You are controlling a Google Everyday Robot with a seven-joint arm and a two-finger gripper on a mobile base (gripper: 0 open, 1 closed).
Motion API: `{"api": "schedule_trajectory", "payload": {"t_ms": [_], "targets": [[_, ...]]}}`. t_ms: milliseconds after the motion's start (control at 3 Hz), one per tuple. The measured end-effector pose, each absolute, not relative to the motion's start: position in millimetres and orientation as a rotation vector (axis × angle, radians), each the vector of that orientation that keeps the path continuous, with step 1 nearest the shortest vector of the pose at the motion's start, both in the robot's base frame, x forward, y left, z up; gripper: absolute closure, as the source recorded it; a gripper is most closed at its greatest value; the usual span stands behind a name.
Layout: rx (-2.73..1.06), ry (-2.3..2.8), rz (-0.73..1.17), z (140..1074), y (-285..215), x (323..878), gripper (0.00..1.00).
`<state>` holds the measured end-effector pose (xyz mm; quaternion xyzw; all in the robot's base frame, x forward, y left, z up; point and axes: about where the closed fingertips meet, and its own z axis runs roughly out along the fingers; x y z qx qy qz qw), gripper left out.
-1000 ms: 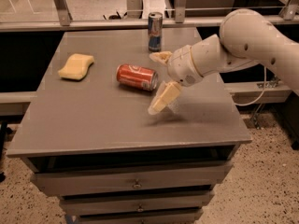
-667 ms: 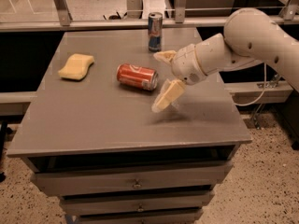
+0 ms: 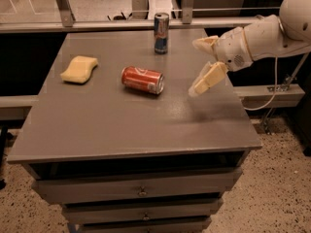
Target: Knock coke can over
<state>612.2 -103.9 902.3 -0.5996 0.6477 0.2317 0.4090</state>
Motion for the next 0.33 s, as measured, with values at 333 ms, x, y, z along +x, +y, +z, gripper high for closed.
{"api": "schedule_trajectory", "payload": {"t_ms": [333], "targets": [[-1.511,1.632,0.585,901.4,-103.3,612.0,0.00]]}}
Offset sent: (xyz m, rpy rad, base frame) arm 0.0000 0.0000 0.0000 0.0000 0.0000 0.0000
